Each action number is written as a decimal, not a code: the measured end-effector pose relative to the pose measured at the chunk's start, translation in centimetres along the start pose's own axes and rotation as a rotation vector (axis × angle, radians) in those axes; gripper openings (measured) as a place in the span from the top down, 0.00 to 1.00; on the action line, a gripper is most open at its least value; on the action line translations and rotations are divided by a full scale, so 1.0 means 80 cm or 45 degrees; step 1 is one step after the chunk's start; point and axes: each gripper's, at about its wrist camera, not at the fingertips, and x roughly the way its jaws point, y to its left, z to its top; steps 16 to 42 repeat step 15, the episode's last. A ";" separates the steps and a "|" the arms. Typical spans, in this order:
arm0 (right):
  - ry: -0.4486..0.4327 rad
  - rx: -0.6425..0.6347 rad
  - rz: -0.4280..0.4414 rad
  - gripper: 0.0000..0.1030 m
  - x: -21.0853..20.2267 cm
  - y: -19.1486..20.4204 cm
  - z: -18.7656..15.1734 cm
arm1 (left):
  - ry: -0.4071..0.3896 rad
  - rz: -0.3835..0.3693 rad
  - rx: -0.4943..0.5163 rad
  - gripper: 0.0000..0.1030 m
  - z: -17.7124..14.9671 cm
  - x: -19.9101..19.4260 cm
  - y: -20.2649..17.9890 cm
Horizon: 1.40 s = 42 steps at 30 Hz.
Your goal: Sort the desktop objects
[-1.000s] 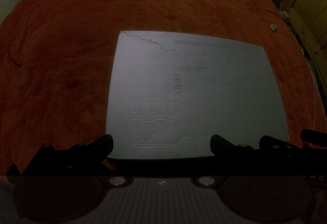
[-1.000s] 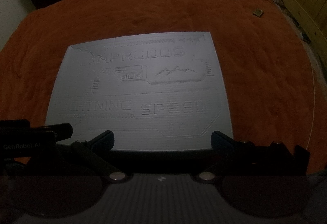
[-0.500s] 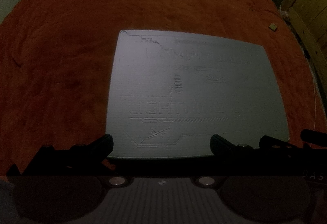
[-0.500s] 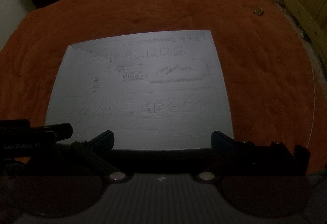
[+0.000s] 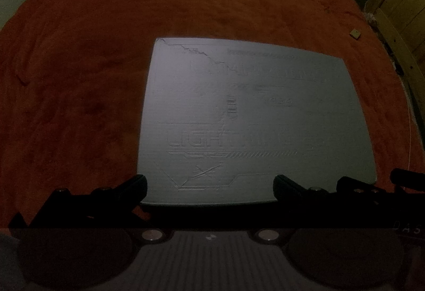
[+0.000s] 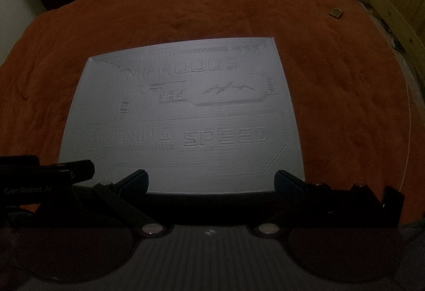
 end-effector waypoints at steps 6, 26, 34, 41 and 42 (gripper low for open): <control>0.002 -0.001 0.001 0.00 -0.002 -0.001 0.000 | 0.000 0.004 0.000 0.01 -0.002 0.004 -0.003; 0.007 -0.015 0.012 0.00 0.001 -0.009 0.000 | -0.013 0.011 0.009 0.01 -0.004 0.003 -0.004; 0.007 -0.015 0.012 0.00 0.001 -0.009 0.000 | -0.013 0.011 0.009 0.01 -0.004 0.003 -0.004; 0.007 -0.015 0.012 0.00 0.001 -0.009 0.000 | -0.013 0.011 0.009 0.01 -0.004 0.003 -0.004; 0.007 -0.015 0.012 0.00 0.001 -0.009 0.000 | -0.013 0.011 0.009 0.01 -0.004 0.003 -0.004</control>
